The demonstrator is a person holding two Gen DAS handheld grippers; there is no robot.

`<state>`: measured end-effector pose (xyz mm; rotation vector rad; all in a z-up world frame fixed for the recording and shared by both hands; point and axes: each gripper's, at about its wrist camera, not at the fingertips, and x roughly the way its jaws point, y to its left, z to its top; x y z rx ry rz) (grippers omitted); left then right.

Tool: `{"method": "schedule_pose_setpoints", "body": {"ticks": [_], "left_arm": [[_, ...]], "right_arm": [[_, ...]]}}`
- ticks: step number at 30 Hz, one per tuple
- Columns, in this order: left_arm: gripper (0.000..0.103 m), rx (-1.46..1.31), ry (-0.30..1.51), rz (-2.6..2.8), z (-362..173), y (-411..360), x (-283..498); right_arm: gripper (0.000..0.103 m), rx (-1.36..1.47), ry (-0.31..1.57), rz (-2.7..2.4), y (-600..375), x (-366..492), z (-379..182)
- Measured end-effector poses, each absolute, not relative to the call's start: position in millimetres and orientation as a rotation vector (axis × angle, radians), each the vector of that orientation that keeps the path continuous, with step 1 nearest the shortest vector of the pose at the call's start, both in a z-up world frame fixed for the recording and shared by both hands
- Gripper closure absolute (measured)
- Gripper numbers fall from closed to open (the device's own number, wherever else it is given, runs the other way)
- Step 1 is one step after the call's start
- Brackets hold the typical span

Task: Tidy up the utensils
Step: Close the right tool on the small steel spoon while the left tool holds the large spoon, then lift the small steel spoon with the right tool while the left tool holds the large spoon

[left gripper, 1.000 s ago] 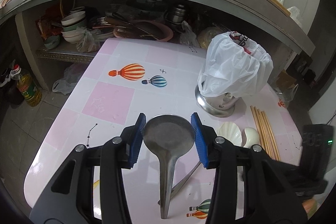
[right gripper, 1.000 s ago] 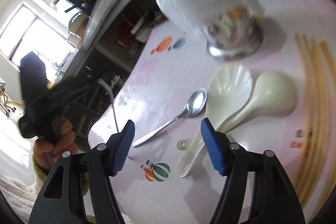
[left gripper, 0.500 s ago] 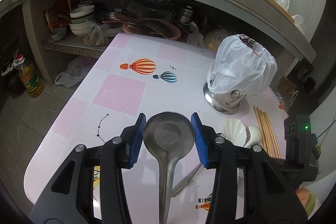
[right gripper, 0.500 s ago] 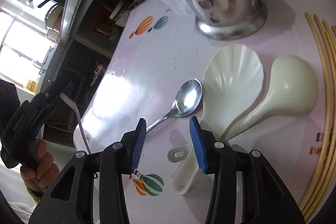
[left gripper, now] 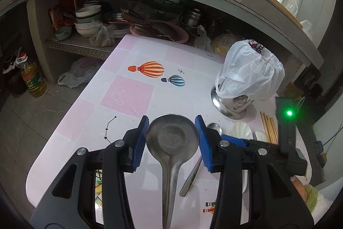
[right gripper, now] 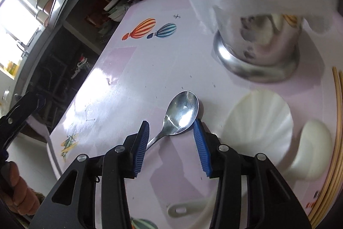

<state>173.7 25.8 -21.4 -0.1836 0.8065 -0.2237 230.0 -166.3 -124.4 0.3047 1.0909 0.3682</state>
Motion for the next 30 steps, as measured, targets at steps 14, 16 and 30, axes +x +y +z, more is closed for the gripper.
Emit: {"method": "schedule_pose_setpoints", "body": {"ticks": [14, 16, 30], "left_arm": [[0.061, -0.196, 0.796, -0.168, -18, 40, 170], [0.061, -0.201, 0.796, -0.163, -18, 42, 169], [0.061, -0.214, 0.782, -0.159, -15, 46, 167]], "right_arm": [[0.049, -0.131, 1.006, 0.331, -103, 251, -120], [0.054, -0.194, 0.983, 0.347, -98, 246, -120], [0.06, -0.309, 1.016, 0.578, -121, 226, -114]]}}
